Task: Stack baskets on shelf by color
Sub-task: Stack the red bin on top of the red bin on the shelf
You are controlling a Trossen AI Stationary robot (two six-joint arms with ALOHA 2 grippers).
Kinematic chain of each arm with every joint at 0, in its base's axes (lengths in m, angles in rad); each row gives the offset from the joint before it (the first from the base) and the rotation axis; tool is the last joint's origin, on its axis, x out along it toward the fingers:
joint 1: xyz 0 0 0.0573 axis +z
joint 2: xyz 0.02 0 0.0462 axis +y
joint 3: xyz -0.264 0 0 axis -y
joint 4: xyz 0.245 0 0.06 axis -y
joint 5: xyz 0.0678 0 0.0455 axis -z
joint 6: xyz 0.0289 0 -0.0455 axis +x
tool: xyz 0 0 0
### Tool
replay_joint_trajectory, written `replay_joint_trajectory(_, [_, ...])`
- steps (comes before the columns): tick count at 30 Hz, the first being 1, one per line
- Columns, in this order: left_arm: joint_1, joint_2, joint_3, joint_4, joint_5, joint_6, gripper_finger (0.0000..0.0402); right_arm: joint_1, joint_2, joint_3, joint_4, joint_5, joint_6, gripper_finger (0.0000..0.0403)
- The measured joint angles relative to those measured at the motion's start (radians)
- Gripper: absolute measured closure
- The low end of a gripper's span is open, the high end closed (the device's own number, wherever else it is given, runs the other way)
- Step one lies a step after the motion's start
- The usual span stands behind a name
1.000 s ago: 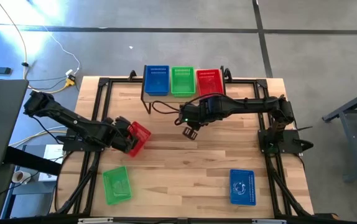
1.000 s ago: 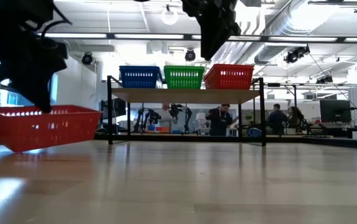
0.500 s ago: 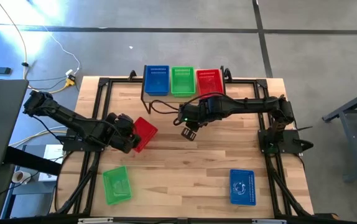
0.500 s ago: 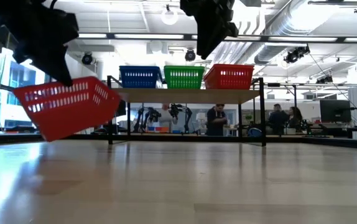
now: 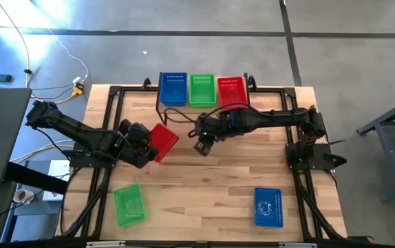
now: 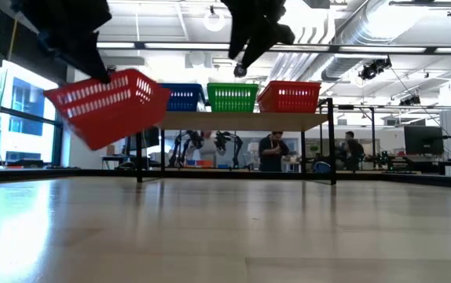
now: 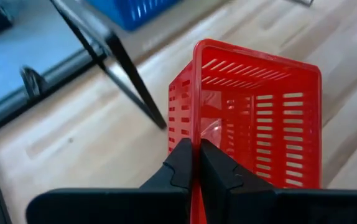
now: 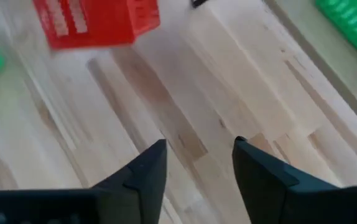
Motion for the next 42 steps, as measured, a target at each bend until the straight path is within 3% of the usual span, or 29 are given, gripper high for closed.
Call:
replay_joint_trajectory(6, [-0.001,0.000,0.036,0.016,-0.091,0.065,0.0401,0.036,0.000,0.000,0.026,0.123,0.146,0.0219])
replay_joint_trajectory(13, [-0.024,0.000,0.038,0.100,-0.174,0.154,0.0401,0.126,0.006,0.001,0.040,0.304,0.216,0.0233])
replay_joint_trajectory(20, [-0.032,0.001,0.038,0.192,-0.257,0.216,0.0401,0.179,0.045,0.001,0.105,0.416,0.279,0.0242])
replay_joint_trajectory(31, [-0.032,0.001,0.038,0.330,-0.349,0.340,0.0401,0.189,0.069,0.001,0.238,0.472,0.294,0.0234])
replay_joint_trajectory(42, [-0.029,0.001,0.038,0.489,-0.397,0.511,0.0401,0.150,0.069,0.001,0.354,0.492,0.327,0.0175])
